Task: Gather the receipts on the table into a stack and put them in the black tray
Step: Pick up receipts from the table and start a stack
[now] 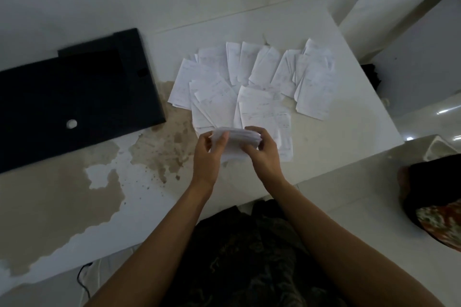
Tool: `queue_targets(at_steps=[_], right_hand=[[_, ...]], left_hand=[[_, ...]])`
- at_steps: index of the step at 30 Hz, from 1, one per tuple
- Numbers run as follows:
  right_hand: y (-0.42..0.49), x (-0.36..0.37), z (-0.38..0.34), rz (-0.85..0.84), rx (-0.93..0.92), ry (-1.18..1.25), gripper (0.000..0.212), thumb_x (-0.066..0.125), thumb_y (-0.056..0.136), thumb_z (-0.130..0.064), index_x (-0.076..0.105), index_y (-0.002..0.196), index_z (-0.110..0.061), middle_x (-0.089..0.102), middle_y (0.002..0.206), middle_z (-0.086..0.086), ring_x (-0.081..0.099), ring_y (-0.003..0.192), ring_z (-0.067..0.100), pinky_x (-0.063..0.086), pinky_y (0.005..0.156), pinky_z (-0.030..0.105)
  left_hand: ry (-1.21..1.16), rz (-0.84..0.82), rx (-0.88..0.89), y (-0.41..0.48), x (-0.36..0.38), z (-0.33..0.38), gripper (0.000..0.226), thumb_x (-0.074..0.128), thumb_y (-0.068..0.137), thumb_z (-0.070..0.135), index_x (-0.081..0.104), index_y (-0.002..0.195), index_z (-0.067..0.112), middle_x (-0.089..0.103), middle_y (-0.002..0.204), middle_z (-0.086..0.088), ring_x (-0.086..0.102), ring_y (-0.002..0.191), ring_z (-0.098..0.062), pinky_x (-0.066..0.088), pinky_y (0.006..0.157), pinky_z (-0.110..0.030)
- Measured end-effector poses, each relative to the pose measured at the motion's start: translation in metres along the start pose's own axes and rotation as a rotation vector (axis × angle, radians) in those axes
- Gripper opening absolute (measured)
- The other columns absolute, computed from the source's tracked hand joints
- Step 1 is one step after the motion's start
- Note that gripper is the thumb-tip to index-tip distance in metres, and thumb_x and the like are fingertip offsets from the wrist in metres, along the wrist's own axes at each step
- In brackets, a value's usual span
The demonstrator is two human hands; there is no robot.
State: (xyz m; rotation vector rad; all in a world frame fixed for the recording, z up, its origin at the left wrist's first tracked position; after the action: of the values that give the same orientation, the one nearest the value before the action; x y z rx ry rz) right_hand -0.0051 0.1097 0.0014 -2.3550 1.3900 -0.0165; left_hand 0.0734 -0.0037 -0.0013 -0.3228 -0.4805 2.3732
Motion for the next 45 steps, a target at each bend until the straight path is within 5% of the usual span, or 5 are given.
queue_targets(at_steps=[18,27,33,38,45], right_hand=[[-0.004,0.023,-0.001,0.263,0.082,0.135,0.04,0.052,0.098,-0.044,0.06,0.086,-0.006,0.06,0.089,0.002,0.056,0.091,0.016,0.04,0.072,0.021],[-0.007,0.013,0.02,-0.104,0.0,0.071,0.084,0.058,0.076,-0.065,0.03,0.145,-0.027,0.04,0.148,0.001,0.044,0.134,0.017,0.041,0.108,0.031],[0.016,-0.006,0.025,-0.08,0.004,-0.225,0.051,0.071,0.085,-0.02,0.049,0.131,-0.018,0.061,0.122,-0.001,0.059,0.112,0.016,0.048,0.081,0.019],[0.033,-0.016,0.001,-0.008,0.115,-0.202,0.024,0.054,0.096,-0.019,0.064,0.117,-0.013,0.066,0.101,-0.003,0.062,0.093,0.018,0.048,0.07,0.023],[0.034,-0.013,-0.019,-0.127,0.228,-0.013,0.047,0.06,0.092,-0.037,0.047,0.134,-0.02,0.06,0.125,0.001,0.059,0.105,0.016,0.051,0.085,0.033]], left_hand=[[0.177,0.258,0.099,-0.004,0.028,0.012,0.026,0.053,0.096,0.037,0.059,0.09,0.012,0.06,0.082,0.009,0.055,0.074,-0.001,0.039,0.062,-0.004],[0.252,0.273,0.077,0.012,0.032,0.011,0.044,0.038,0.098,0.053,0.058,0.088,0.014,0.059,0.079,0.006,0.056,0.073,-0.006,0.043,0.067,-0.023],[0.187,0.026,-0.041,0.035,0.027,0.009,0.072,0.022,0.09,0.072,0.049,0.137,0.024,0.055,0.128,0.007,0.048,0.119,-0.01,0.036,0.105,-0.035],[0.407,-0.138,-0.159,0.044,0.019,0.021,0.05,0.062,0.086,0.046,0.054,0.123,0.014,0.06,0.114,0.001,0.059,0.104,-0.02,0.048,0.088,-0.036],[0.01,-0.282,-0.275,0.026,0.014,0.033,0.03,0.062,0.092,0.021,0.064,0.12,0.01,0.071,0.109,-0.008,0.068,0.098,-0.024,0.056,0.086,-0.038]])
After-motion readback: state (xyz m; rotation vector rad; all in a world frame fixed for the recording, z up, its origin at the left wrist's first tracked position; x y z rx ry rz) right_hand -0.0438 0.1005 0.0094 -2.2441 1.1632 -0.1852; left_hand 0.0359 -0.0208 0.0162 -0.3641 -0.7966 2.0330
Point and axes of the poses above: each hand's wrist, its own y-axis towards the middle knuckle, its own x-axis out of the palm, z = x × y, the point moved 1 cm from there along y, towards the middle knuckle
